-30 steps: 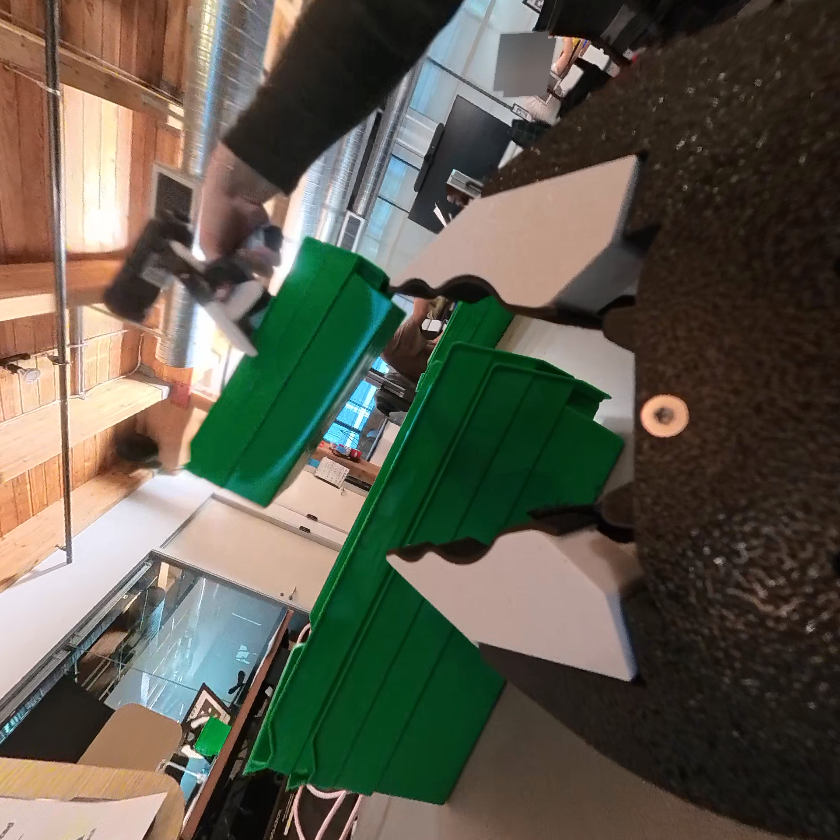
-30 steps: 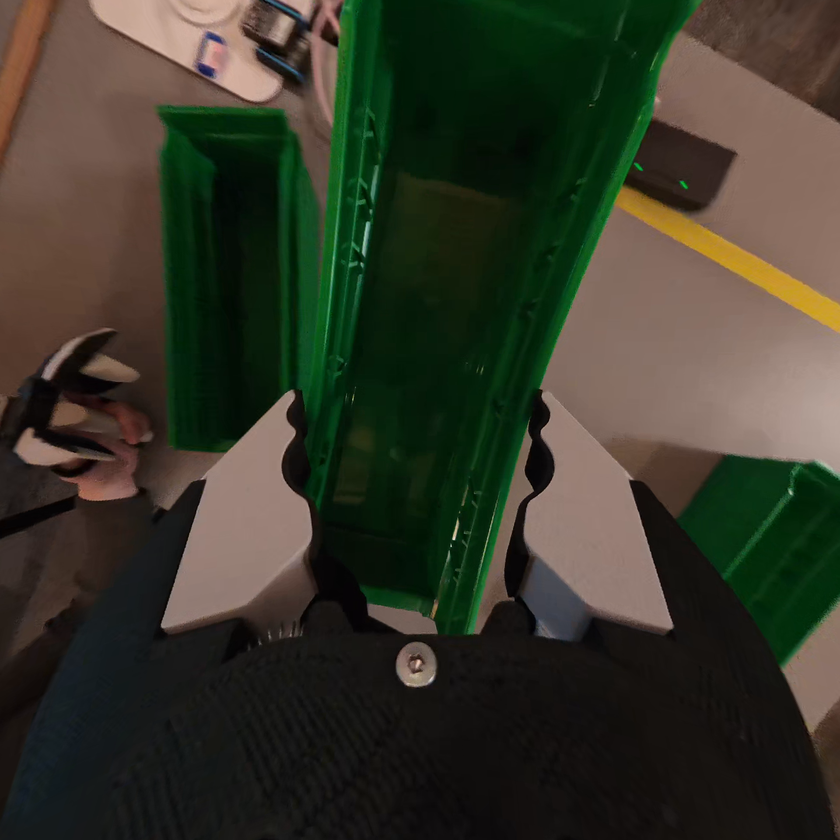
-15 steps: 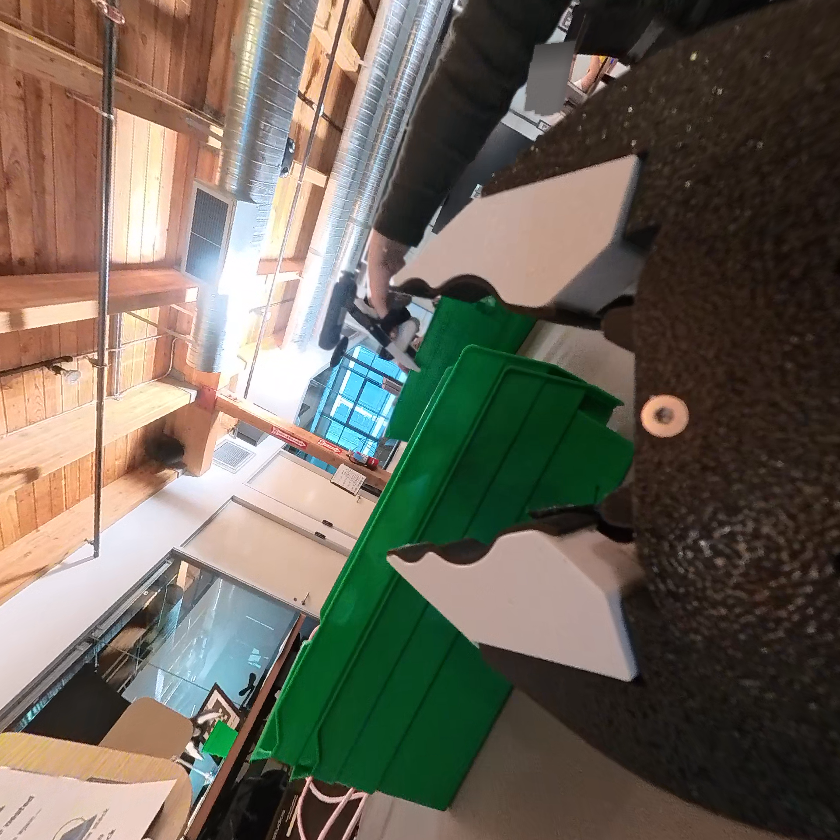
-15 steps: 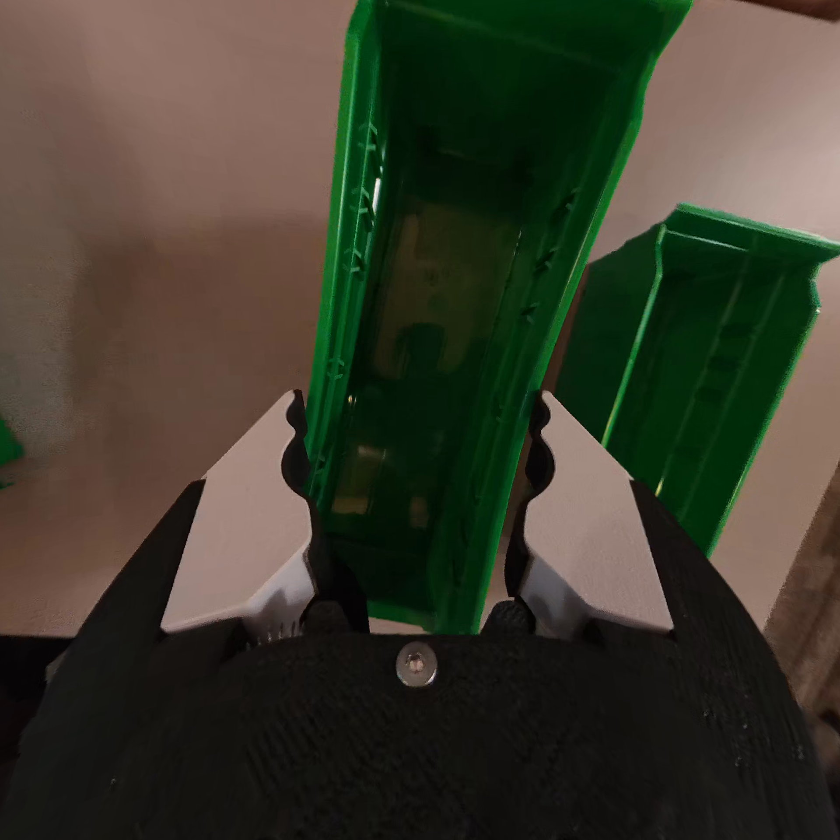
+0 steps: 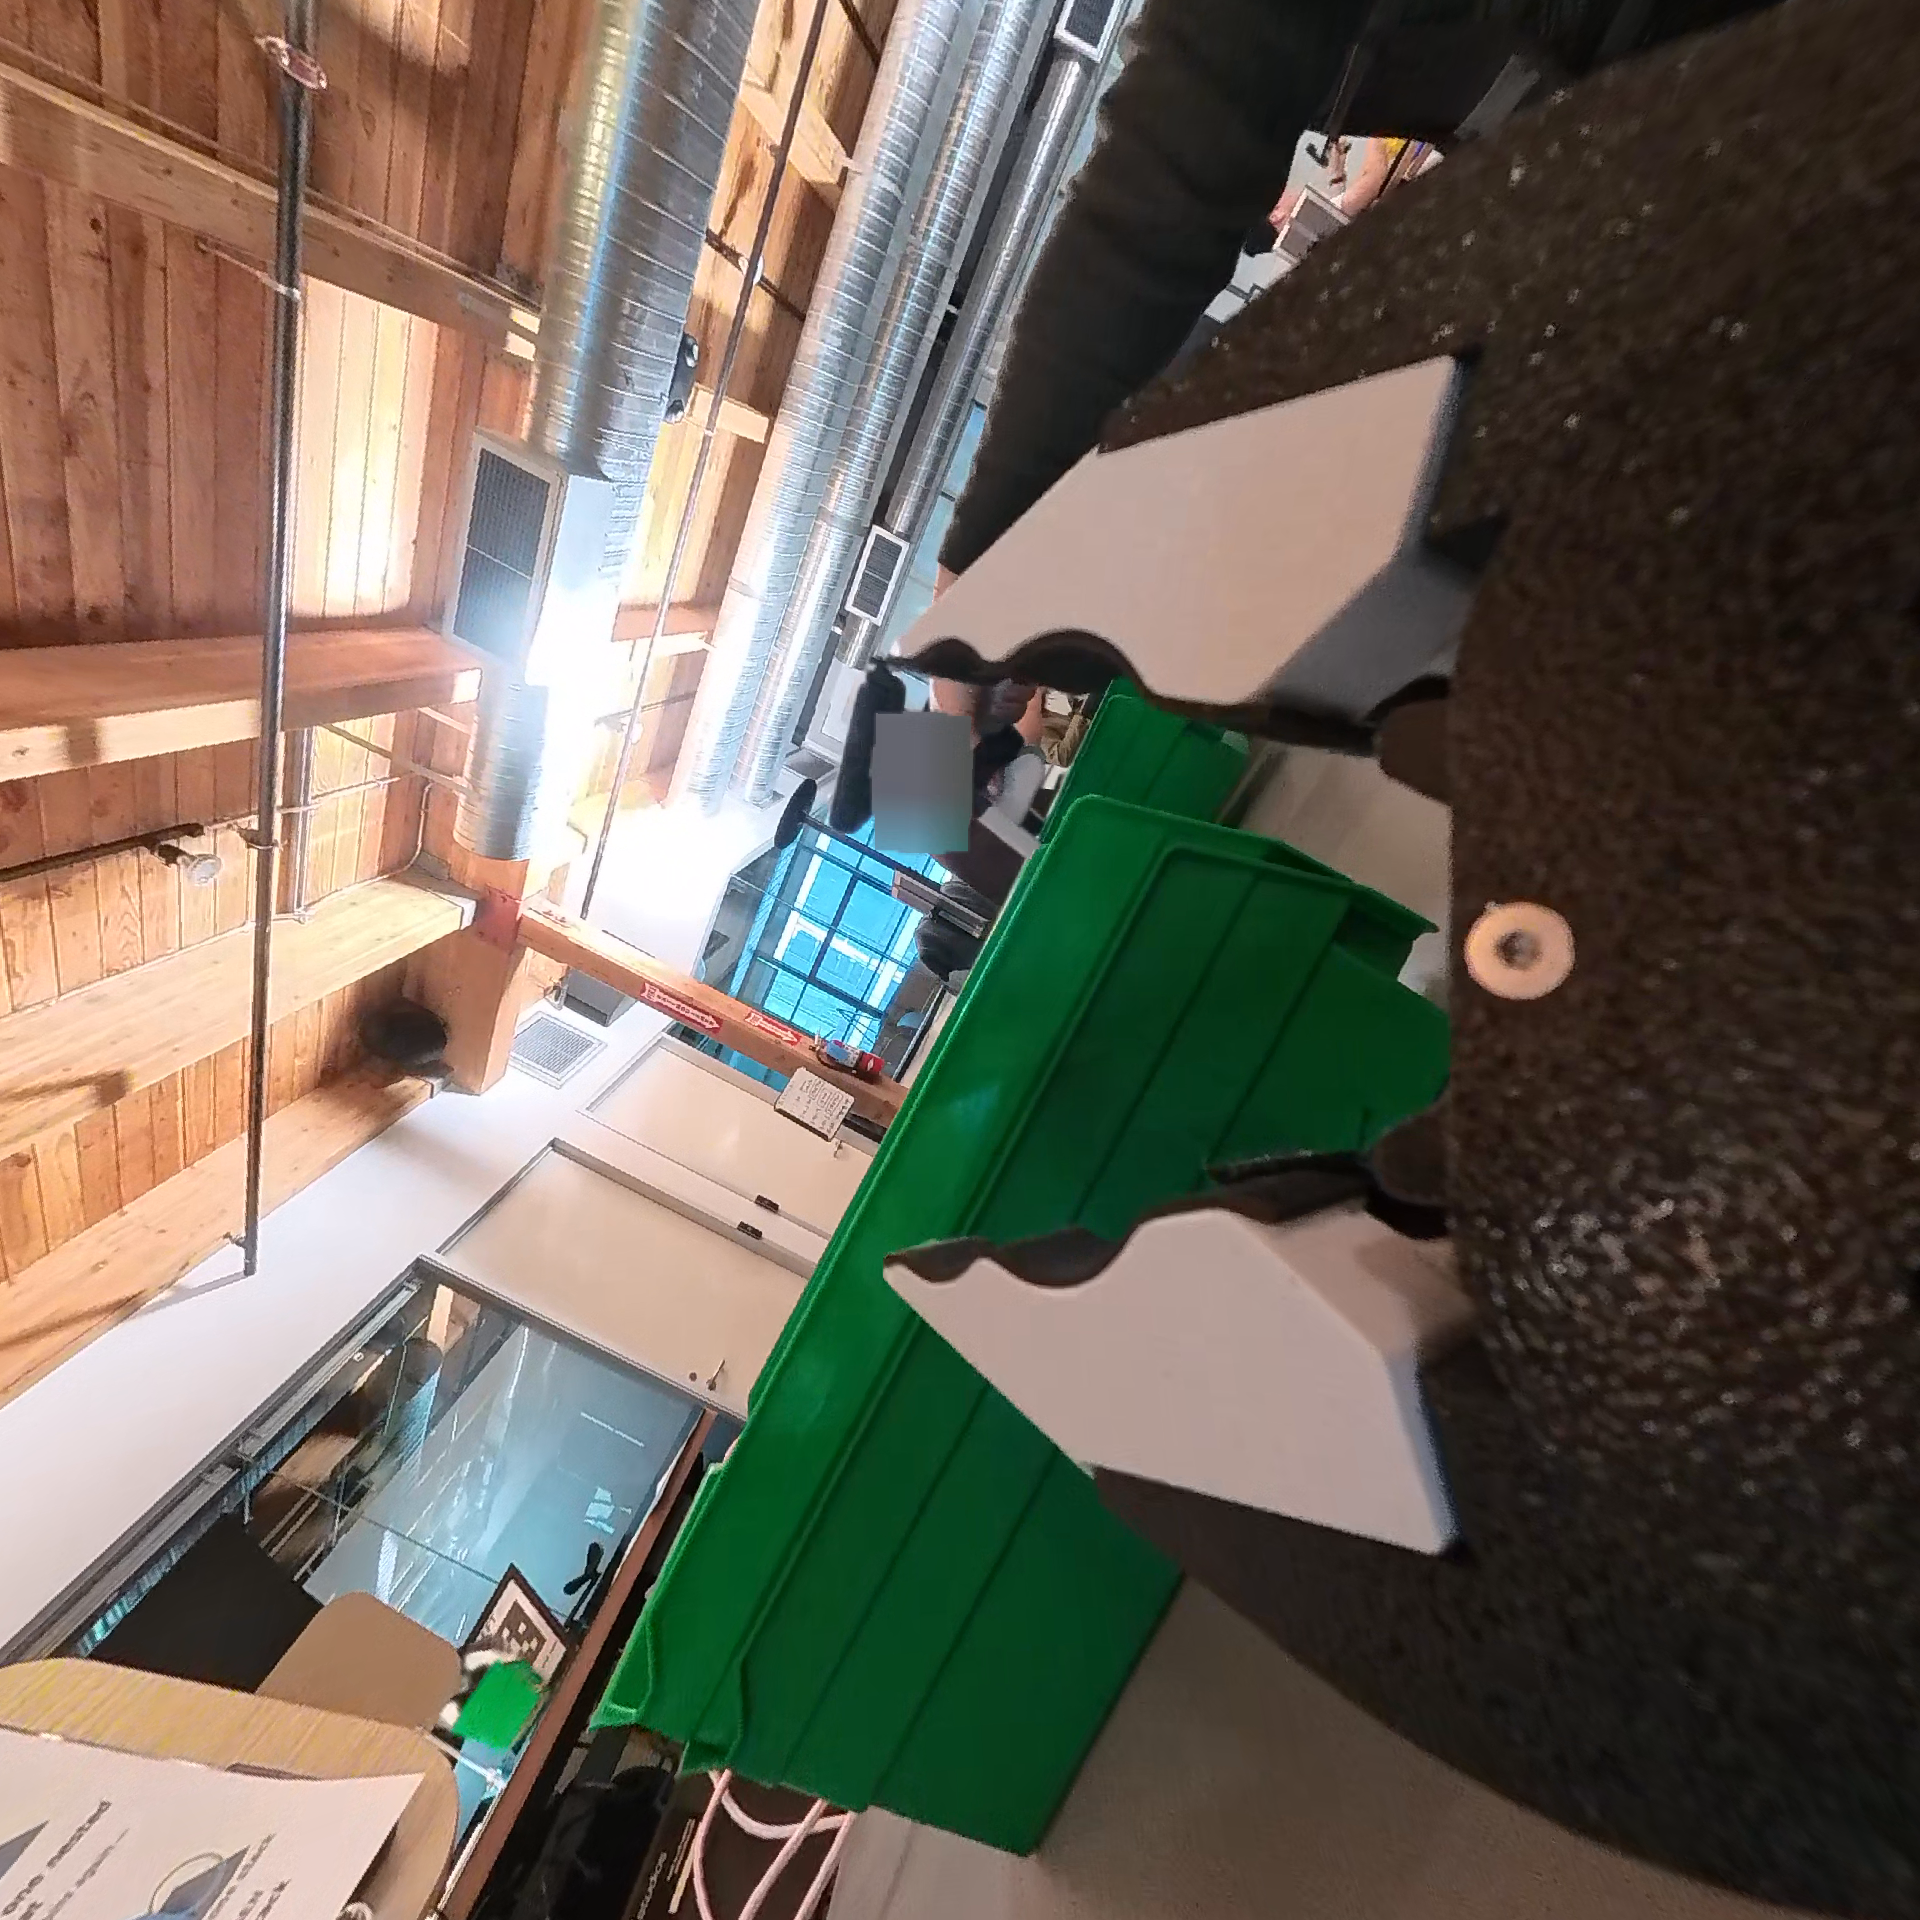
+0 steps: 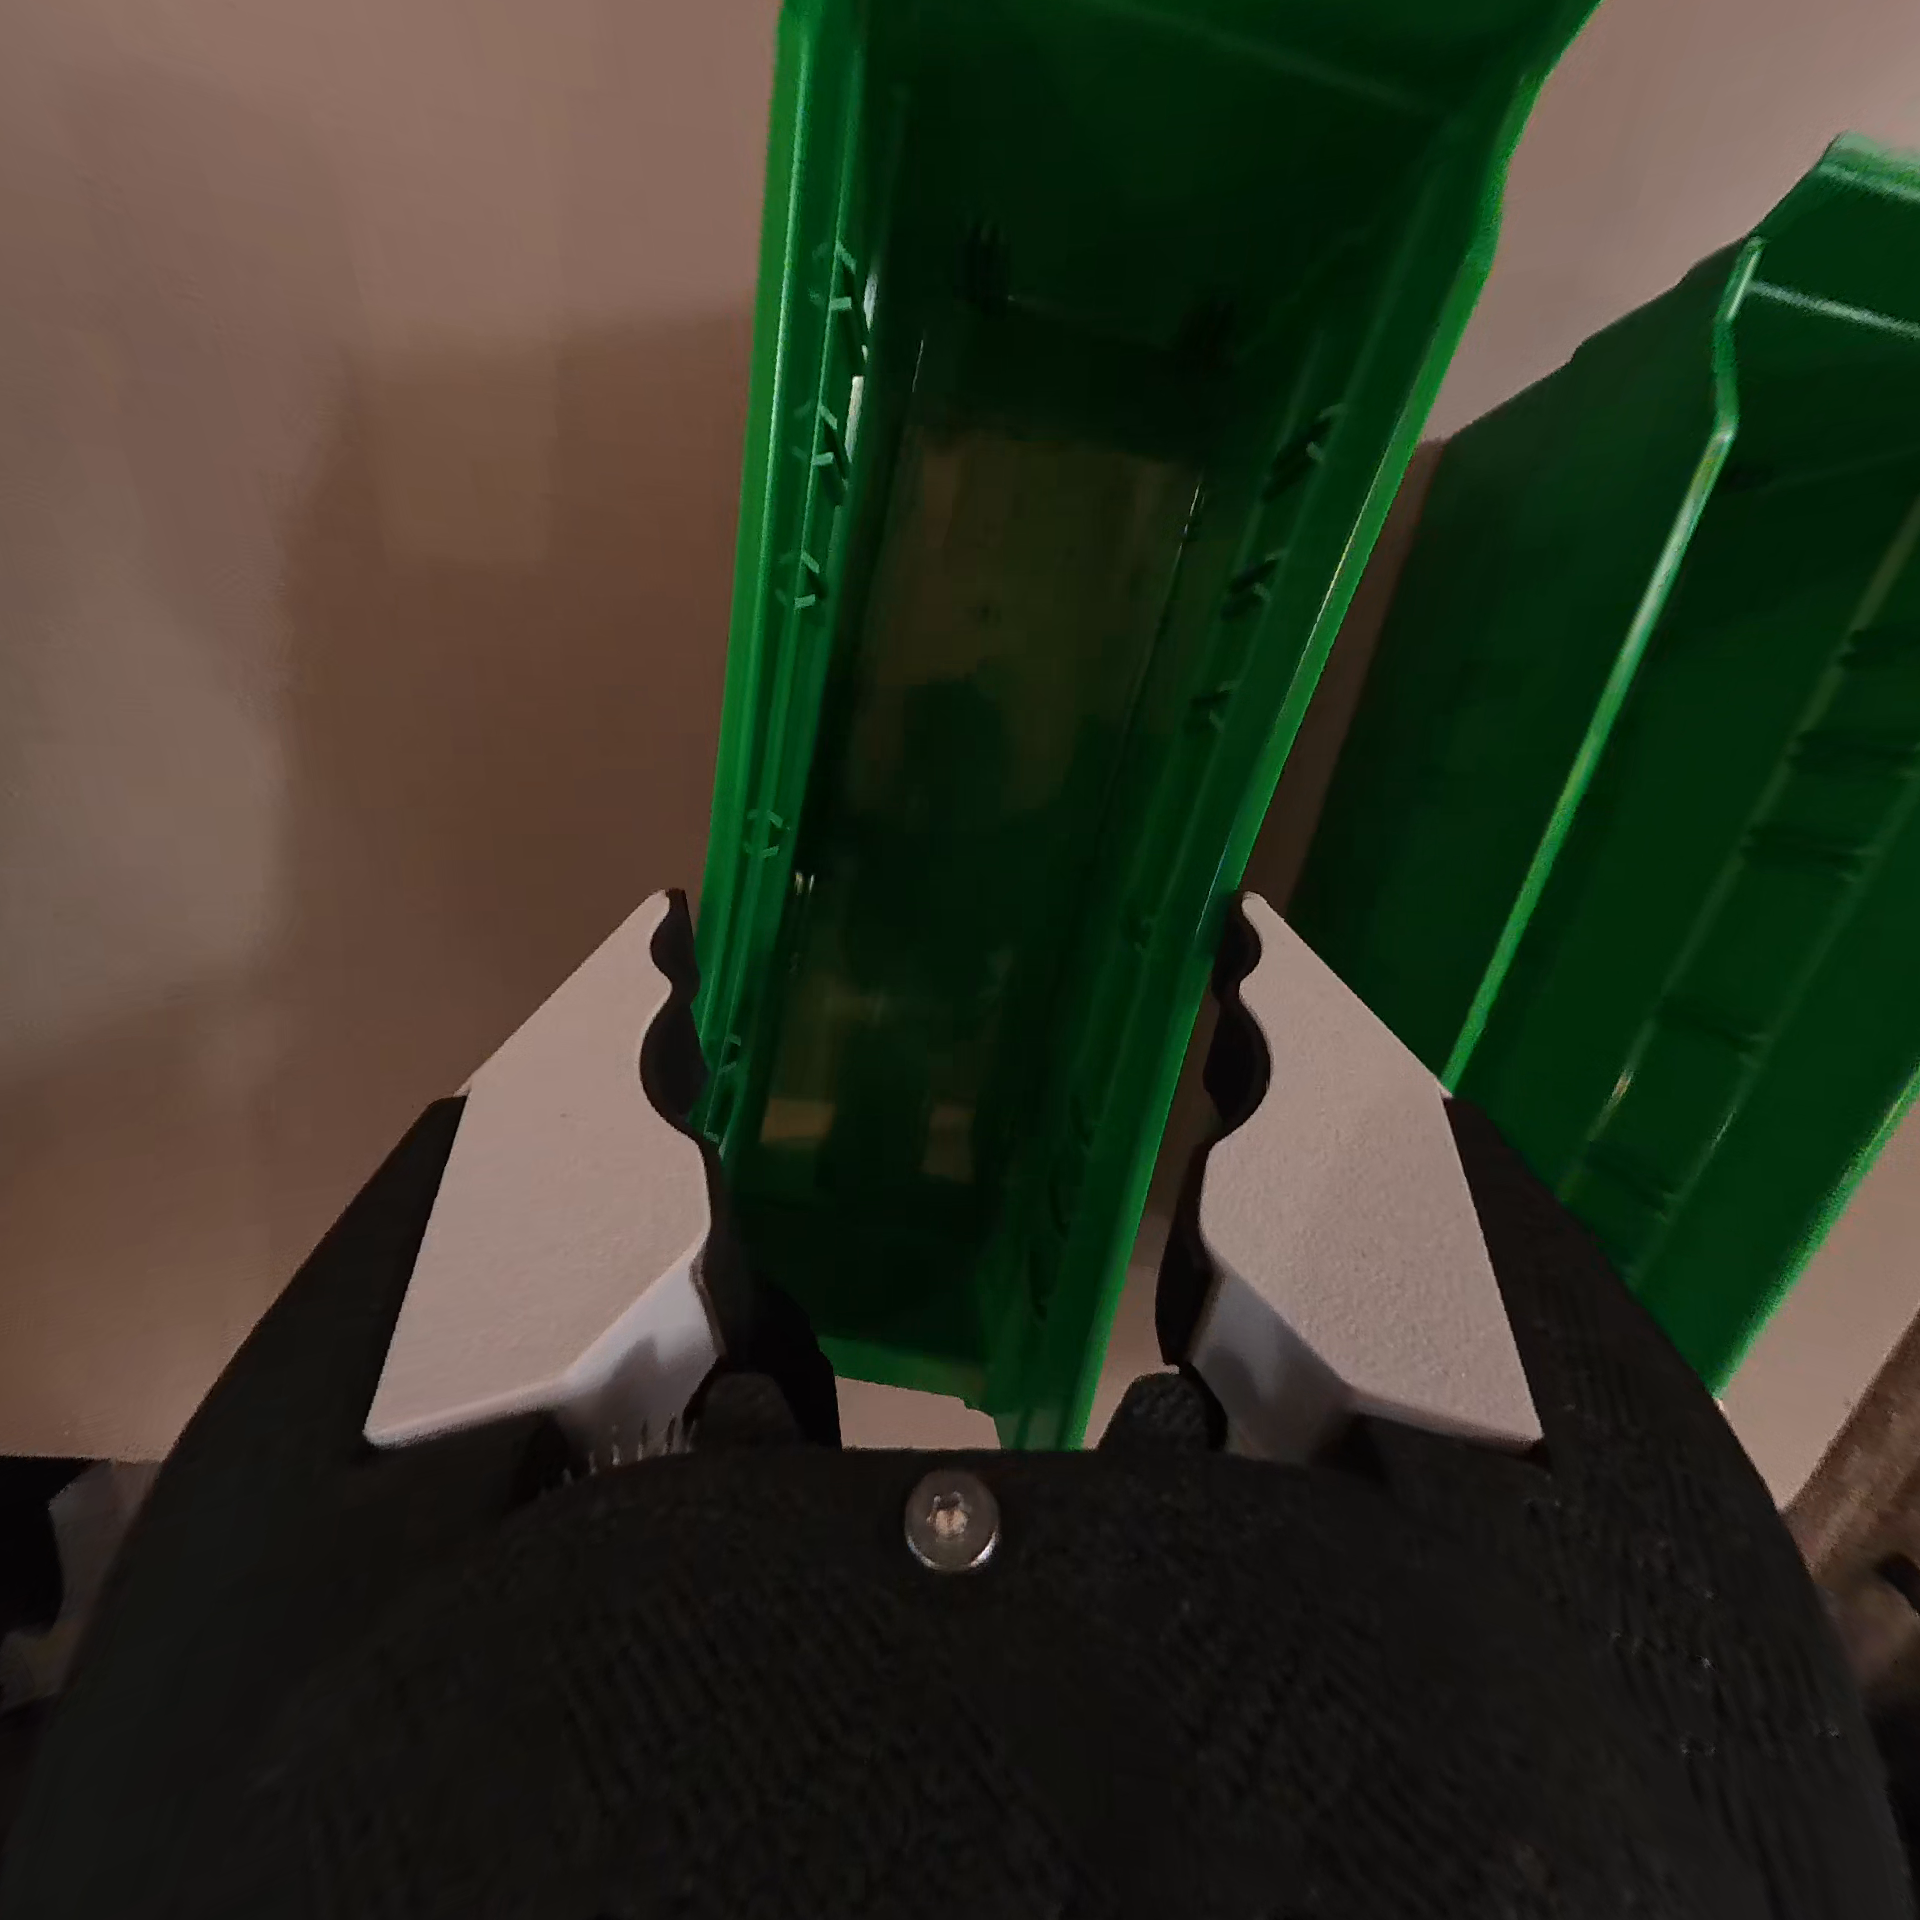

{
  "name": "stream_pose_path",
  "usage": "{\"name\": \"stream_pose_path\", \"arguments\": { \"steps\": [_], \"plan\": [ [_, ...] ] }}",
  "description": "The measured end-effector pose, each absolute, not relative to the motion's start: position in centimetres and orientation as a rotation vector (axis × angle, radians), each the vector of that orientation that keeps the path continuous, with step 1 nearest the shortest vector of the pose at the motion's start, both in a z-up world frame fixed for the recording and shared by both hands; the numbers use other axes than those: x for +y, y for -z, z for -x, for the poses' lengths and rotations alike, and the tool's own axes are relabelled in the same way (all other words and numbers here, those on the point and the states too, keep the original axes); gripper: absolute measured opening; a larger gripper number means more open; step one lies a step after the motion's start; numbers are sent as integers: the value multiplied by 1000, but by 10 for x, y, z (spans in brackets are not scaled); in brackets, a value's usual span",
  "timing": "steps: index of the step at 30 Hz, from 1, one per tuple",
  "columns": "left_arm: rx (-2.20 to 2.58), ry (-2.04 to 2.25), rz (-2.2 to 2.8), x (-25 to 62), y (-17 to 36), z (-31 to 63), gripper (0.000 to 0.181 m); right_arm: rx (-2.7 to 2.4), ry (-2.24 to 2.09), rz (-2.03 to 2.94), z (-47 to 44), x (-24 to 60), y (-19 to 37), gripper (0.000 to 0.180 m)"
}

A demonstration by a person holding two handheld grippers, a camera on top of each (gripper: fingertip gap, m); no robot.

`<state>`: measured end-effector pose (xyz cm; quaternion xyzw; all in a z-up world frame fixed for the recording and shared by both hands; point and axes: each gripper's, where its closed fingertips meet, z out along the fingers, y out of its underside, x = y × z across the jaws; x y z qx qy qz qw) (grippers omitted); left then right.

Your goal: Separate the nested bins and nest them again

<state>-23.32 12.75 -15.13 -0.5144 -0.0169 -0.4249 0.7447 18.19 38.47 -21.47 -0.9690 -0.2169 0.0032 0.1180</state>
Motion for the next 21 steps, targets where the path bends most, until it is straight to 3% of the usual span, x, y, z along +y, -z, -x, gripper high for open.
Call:
{"name": "stream_pose_path", "arguments": {
  "steps": [10, 15, 21],
  "plan": [
    [-53, 931, 1115, 127, 151, 237, 105, -648, -7, 2851, -189, 380, 227, 102],
    [-57, 927, 1121, 128, 152, 237, 106, -685, -22, 2885, -191, 372, 229, 117],
    [-73, 913, 1117, 128, 152, 240, 107, -748, 38, 2658, -159, 392, 162, 139]
  ]
}}
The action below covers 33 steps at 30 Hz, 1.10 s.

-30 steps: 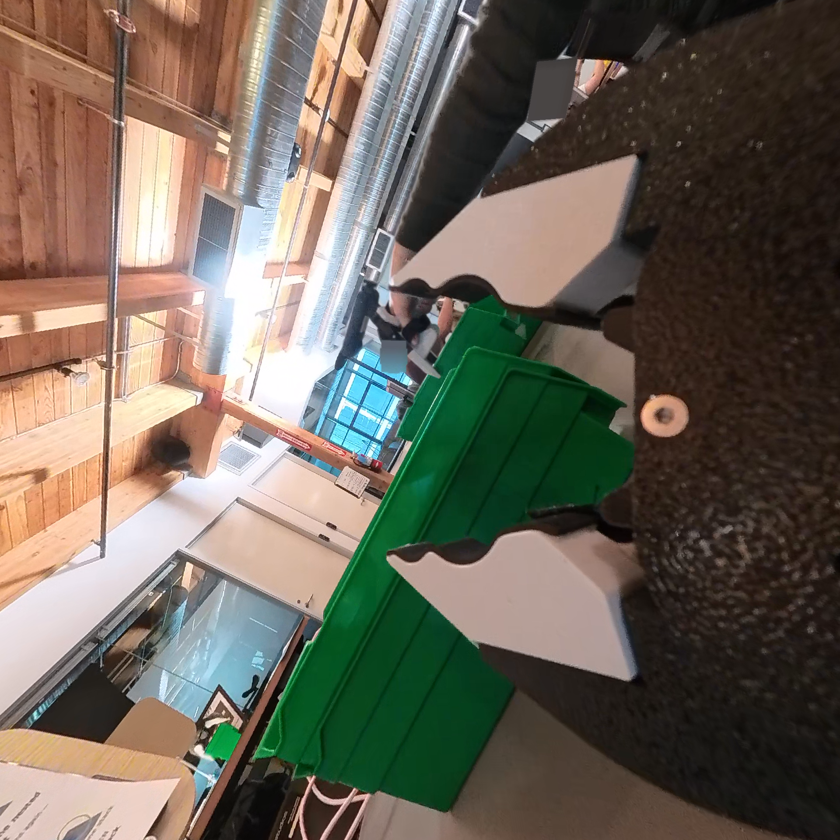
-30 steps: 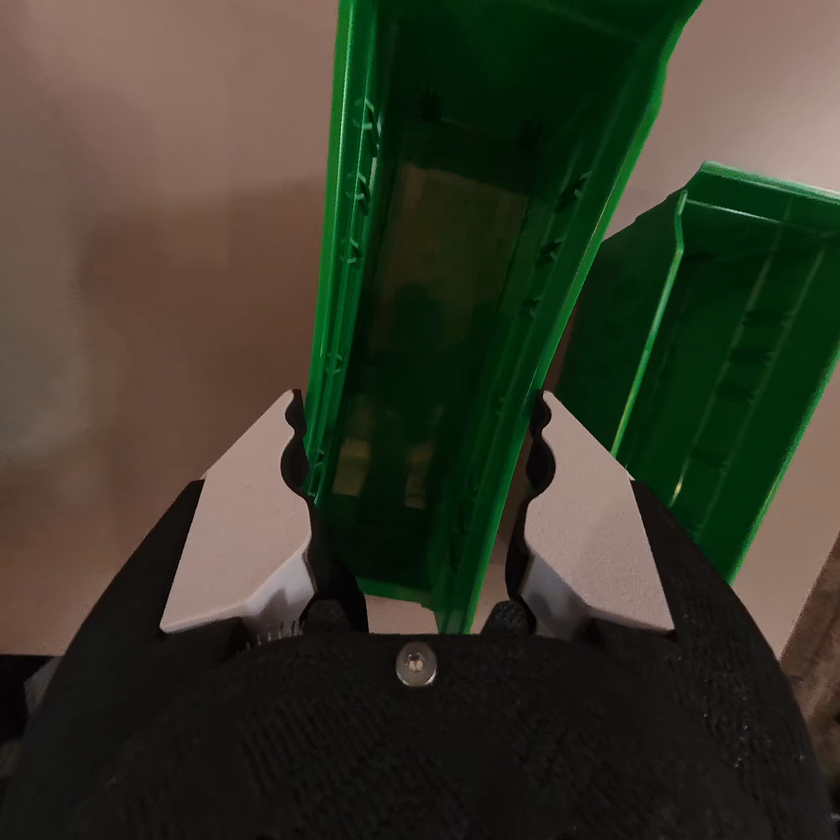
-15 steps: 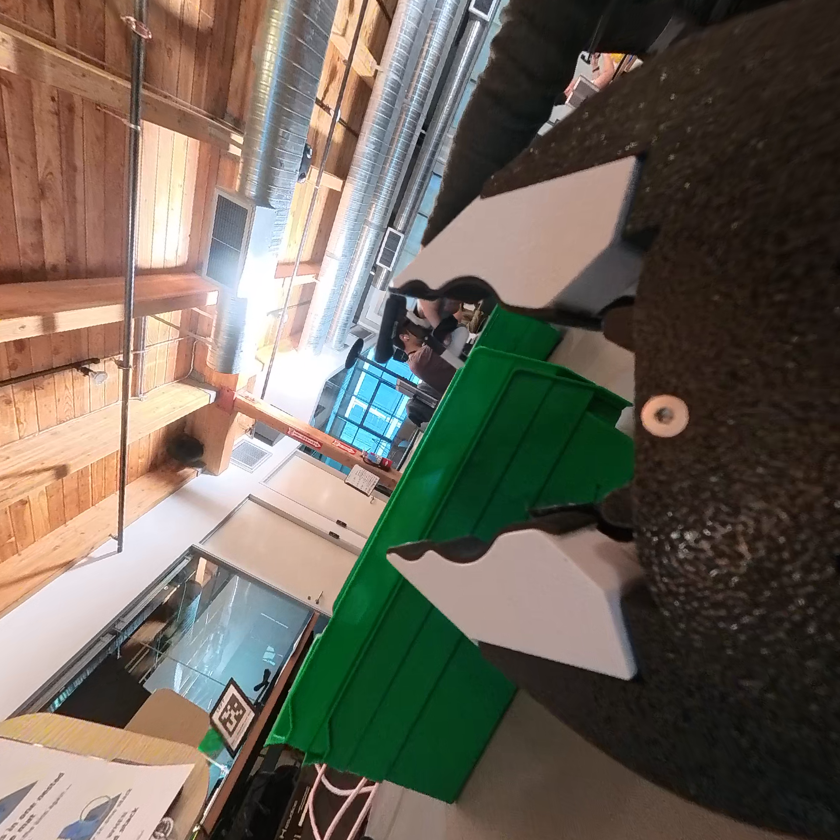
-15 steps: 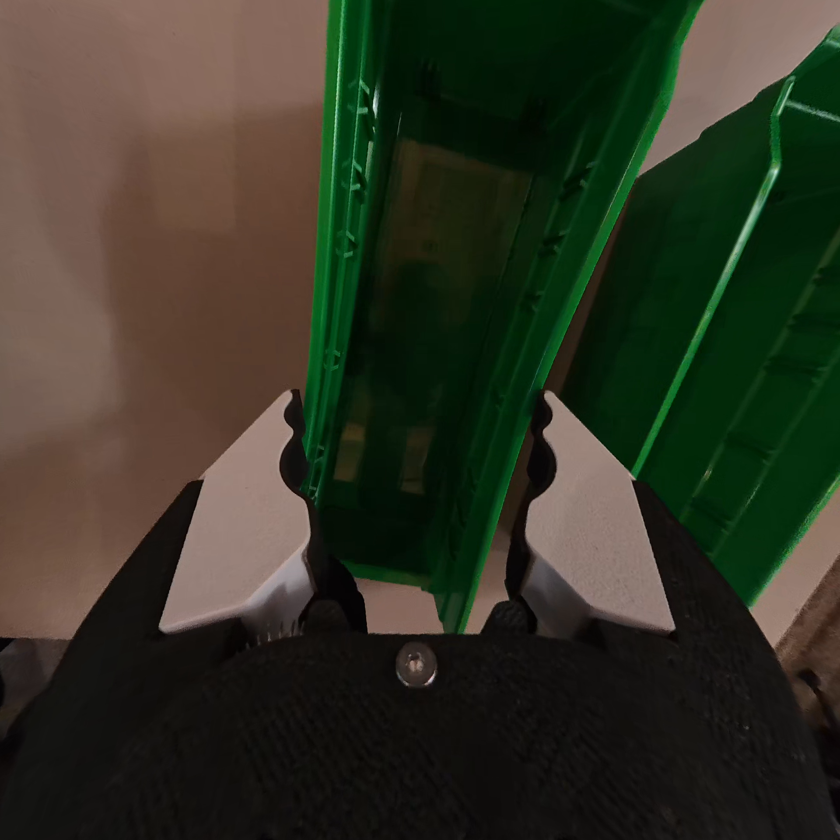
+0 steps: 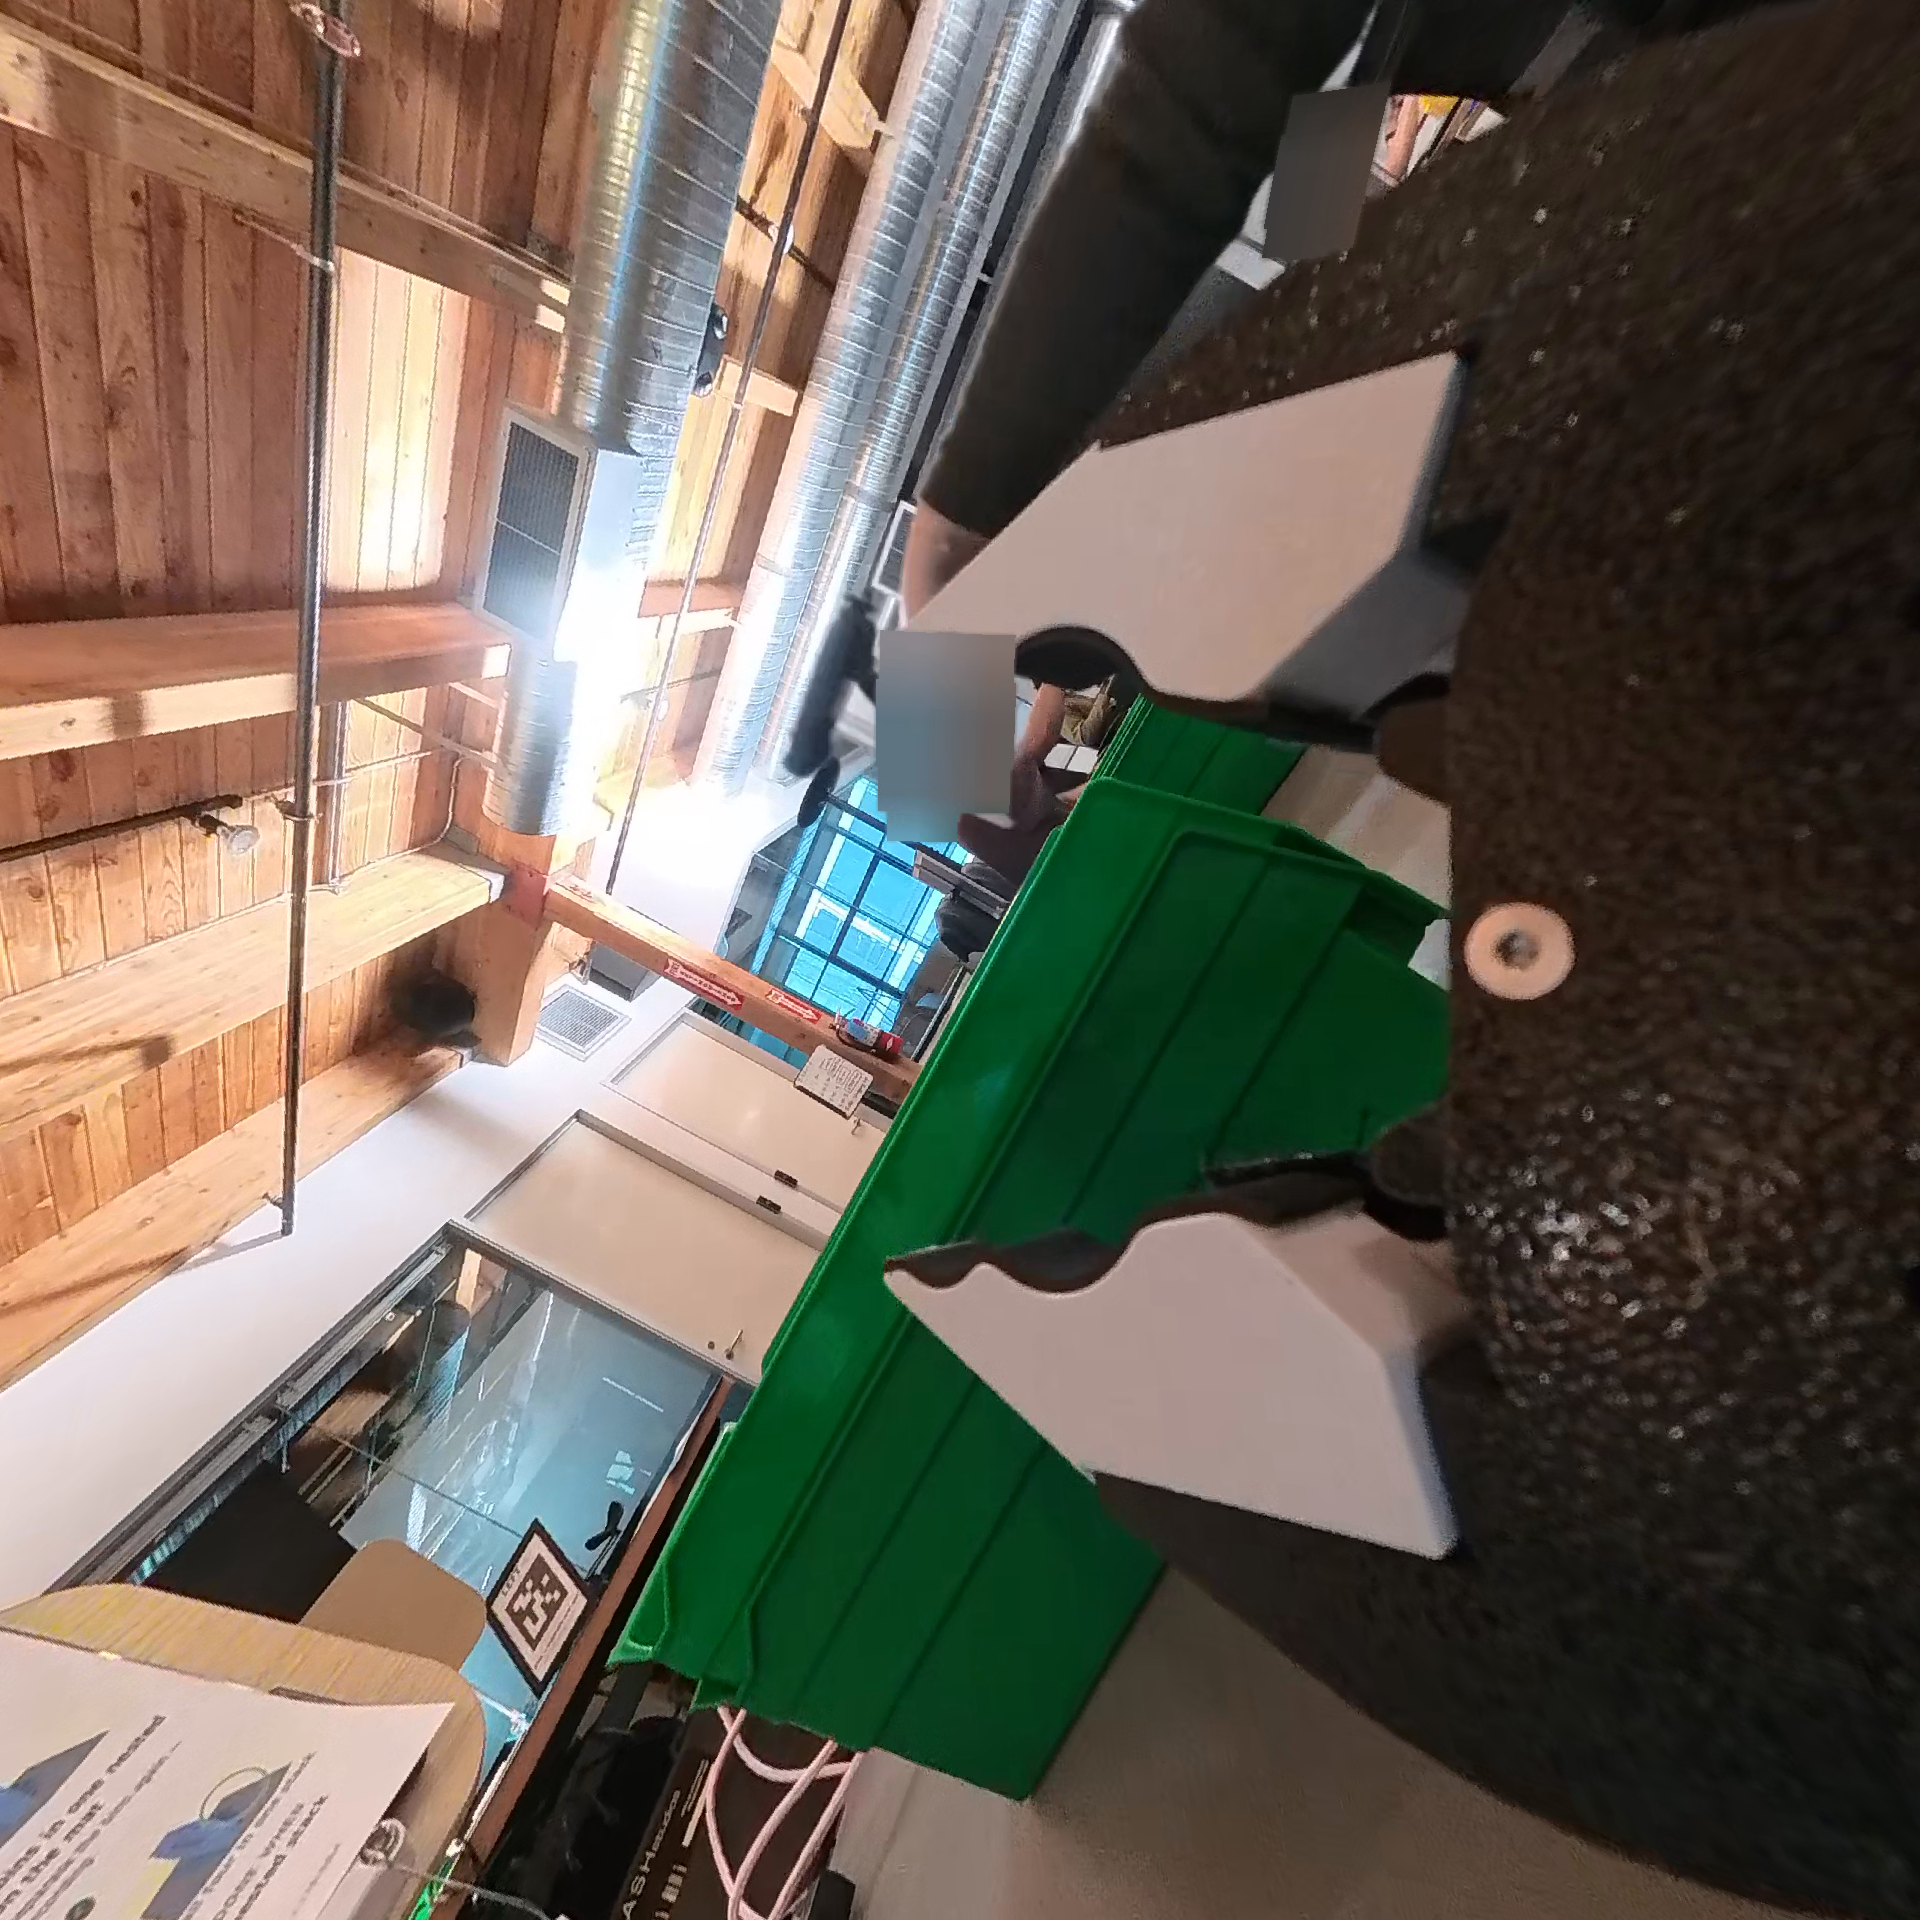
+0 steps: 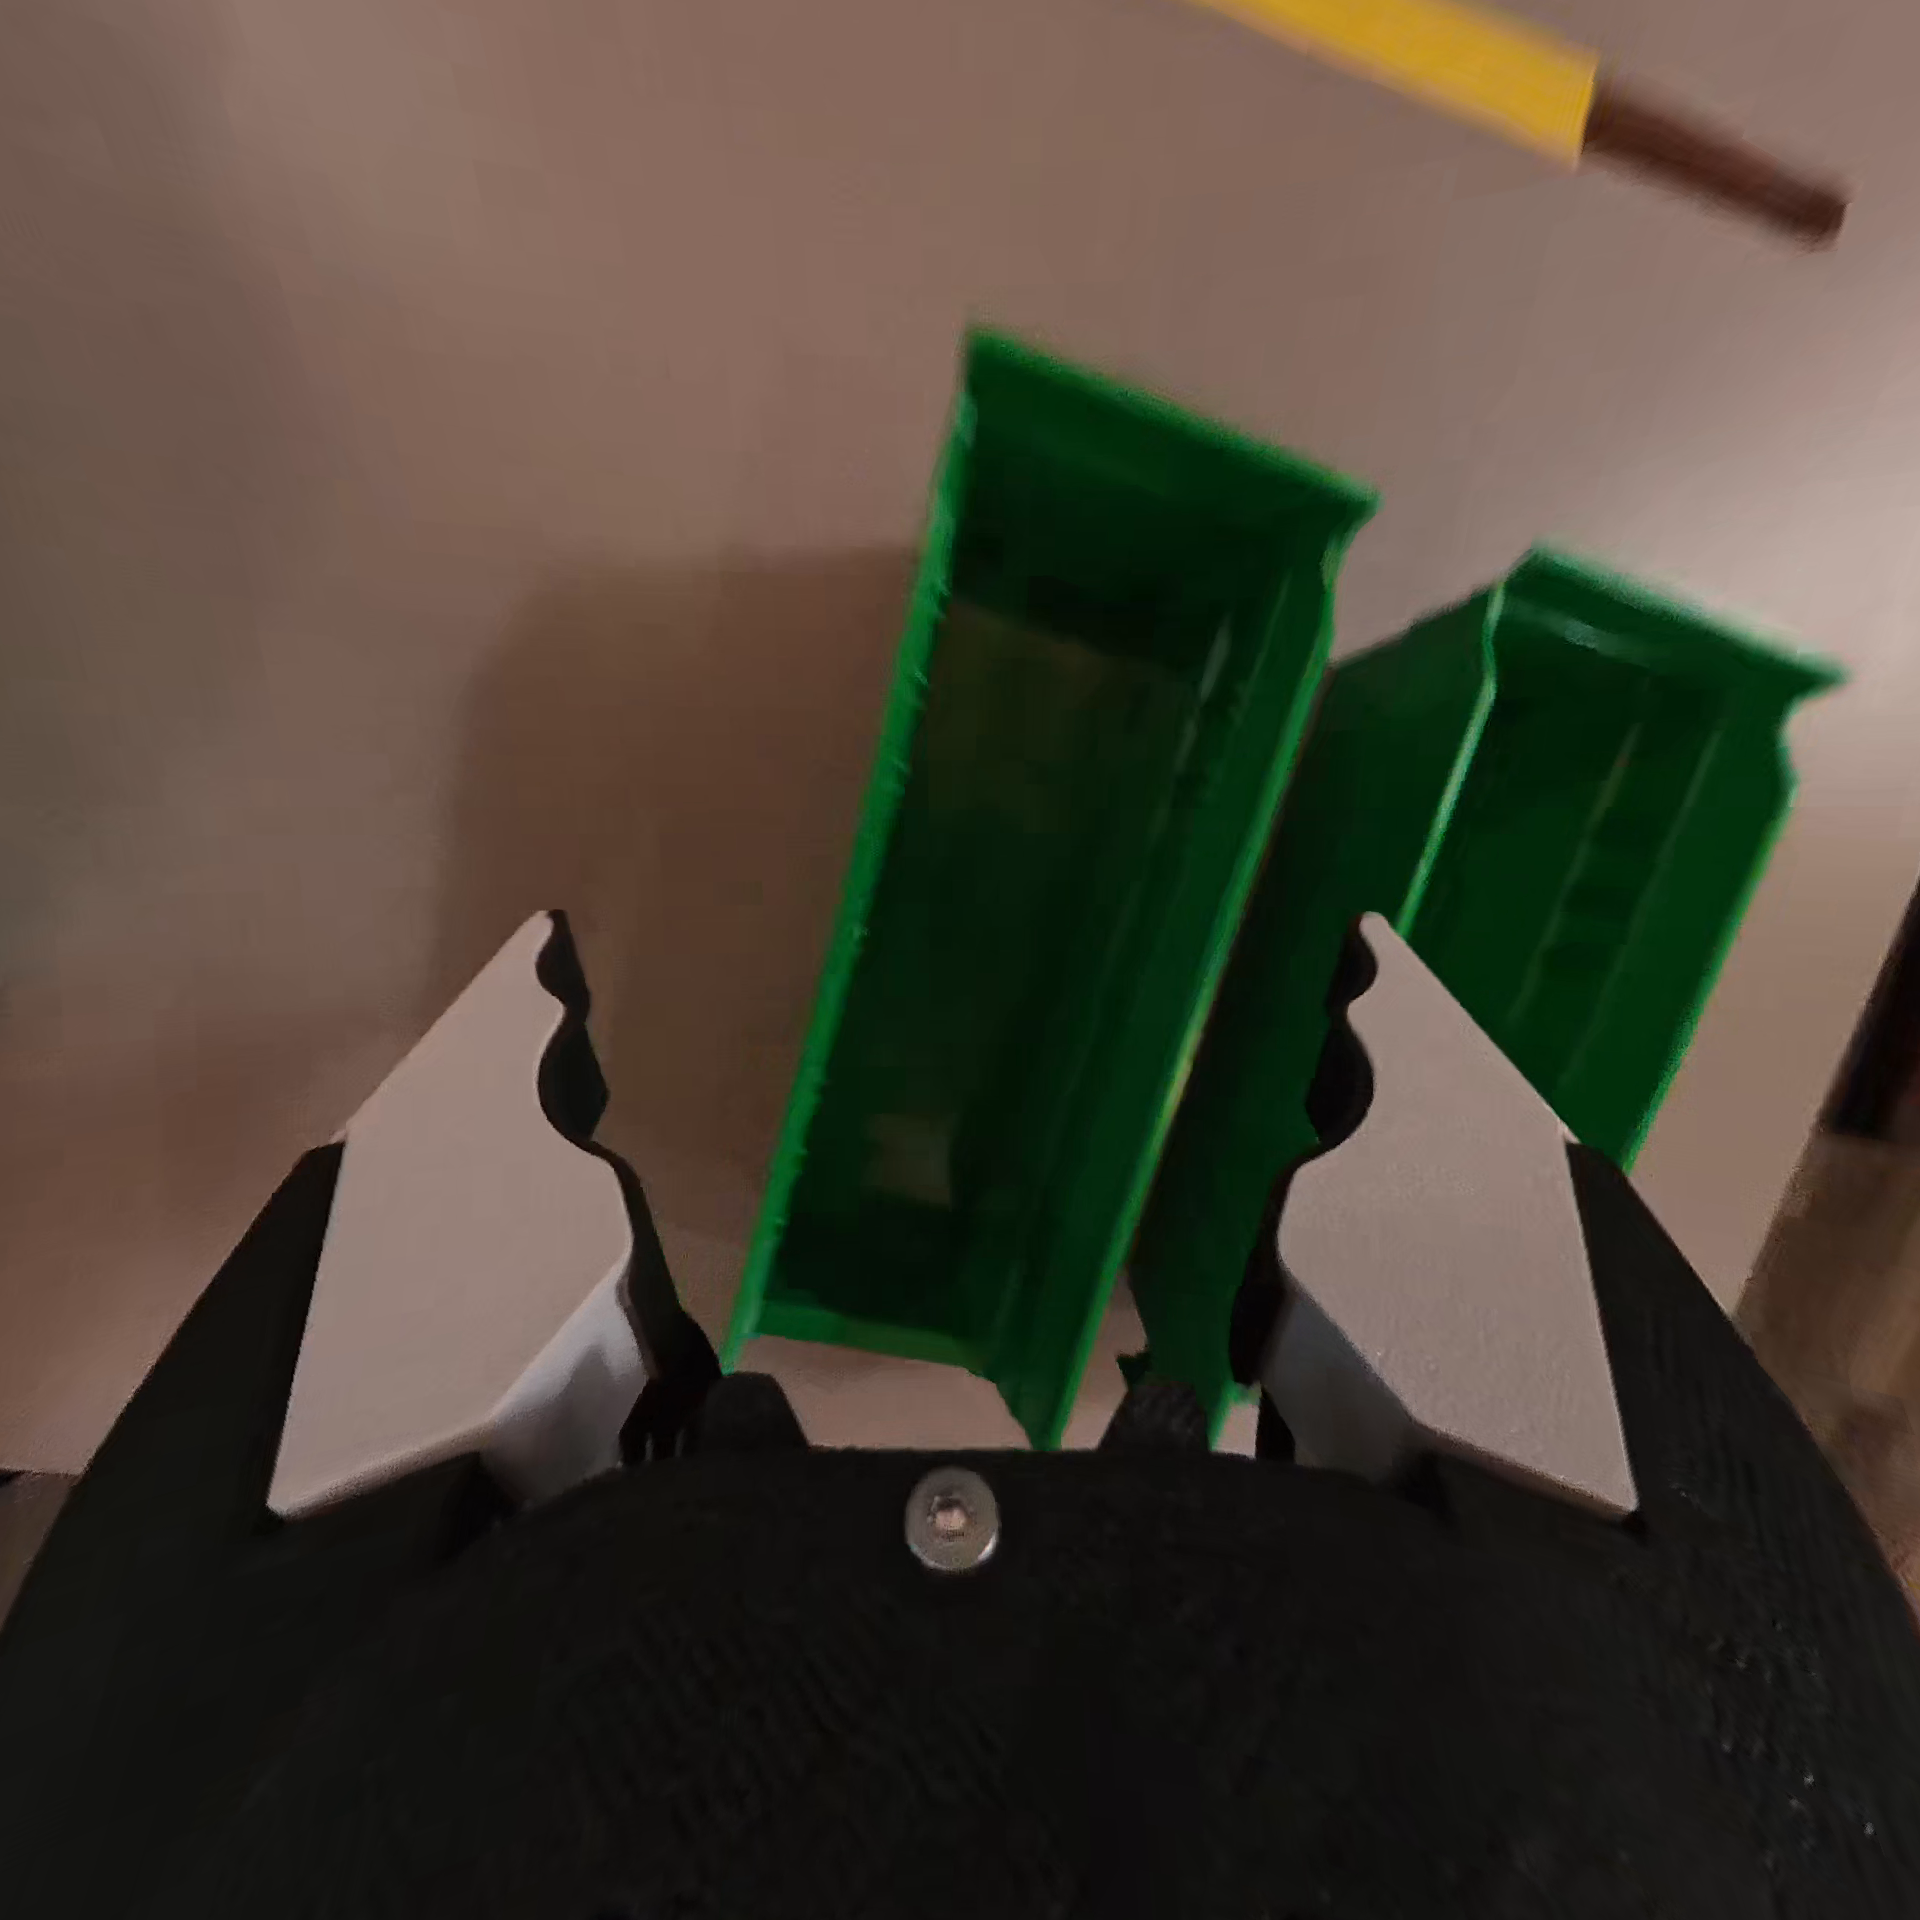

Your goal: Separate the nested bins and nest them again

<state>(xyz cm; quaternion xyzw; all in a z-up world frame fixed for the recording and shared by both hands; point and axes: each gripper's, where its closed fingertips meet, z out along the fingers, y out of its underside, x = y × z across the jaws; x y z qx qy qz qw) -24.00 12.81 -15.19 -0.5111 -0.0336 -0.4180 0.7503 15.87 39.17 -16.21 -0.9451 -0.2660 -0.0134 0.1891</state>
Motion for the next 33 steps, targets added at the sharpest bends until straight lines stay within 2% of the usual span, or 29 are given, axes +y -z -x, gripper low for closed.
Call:
{"name": "stream_pose_path", "arguments": {
  "steps": [3, 6, 8, 10, 13, 16, 19, 24, 29, 33],
  "plan": [
    [-71, 915, 1124, 129, 153, 239, 106, -866, -110, 2542, -94, 379, 129, 135],
    [-71, 919, 1120, 128, 153, 238, 106, -1055, -183, 2443, -20, 351, 115, 113],
    [-74, 923, 1115, 126, 153, 238, 106, -1195, -207, 2376, 30, 327, 112, 108],
    [-72, 923, 1115, 126, 153, 238, 106, -1307, -333, 2364, 83, 295, 114, 112],
    [-71, 930, 1116, 127, 153, 238, 106, -1485, -511, 2413, 147, 245, 130, 136],
    [-63, 926, 1110, 125, 152, 237, 105, -1570, -360, 2411, 181, 238, 156, 149],
    [-56, 924, 1108, 125, 151, 236, 104, -1566, -215, 2448, 198, 241, 182, 149],
    [-60, 927, 1117, 127, 152, 237, 104, -1528, -114, 2515, 206, 246, 208, 129],
    [-69, 904, 1115, 127, 152, 240, 104, -1515, -107, 2536, 206, 247, 202, 104],
    [-71, 907, 1116, 127, 153, 240, 102, -1488, -152, 2527, 212, 245, 194, 98]
  ]
}}
